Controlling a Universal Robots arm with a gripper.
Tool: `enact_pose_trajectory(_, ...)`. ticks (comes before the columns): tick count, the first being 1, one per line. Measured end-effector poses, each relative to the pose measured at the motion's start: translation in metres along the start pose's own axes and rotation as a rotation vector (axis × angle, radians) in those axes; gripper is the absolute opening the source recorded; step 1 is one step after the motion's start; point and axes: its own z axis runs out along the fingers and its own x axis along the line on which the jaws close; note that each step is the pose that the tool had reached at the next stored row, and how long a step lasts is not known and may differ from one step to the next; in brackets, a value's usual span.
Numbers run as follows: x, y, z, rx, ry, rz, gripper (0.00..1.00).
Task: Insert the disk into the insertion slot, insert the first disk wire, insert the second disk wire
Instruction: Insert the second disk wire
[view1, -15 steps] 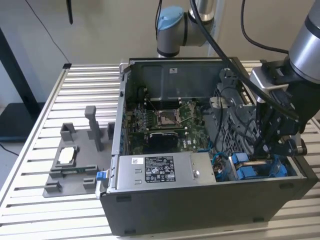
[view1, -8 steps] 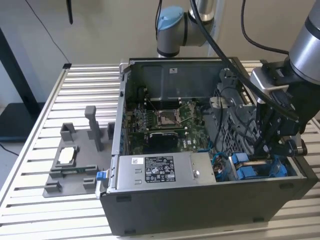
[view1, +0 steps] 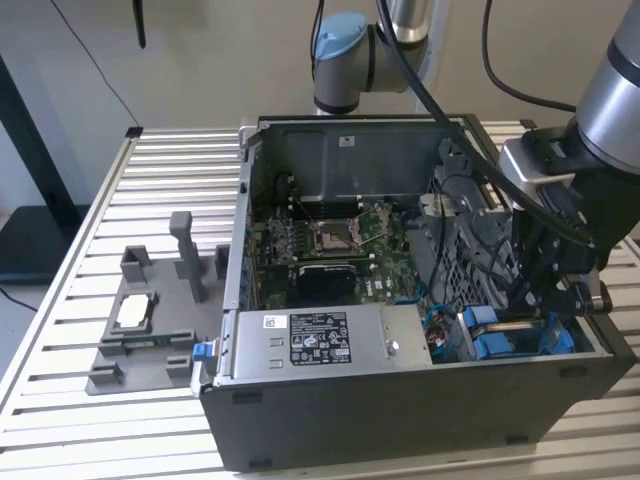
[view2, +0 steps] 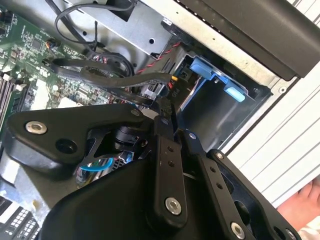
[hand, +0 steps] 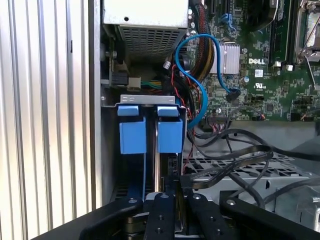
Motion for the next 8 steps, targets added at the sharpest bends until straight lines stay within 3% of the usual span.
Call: enact_pose_trajectory(8, 0.0001, 0.0001, 0.0013, 0.0002, -0.0001, 0.002, 0.16)
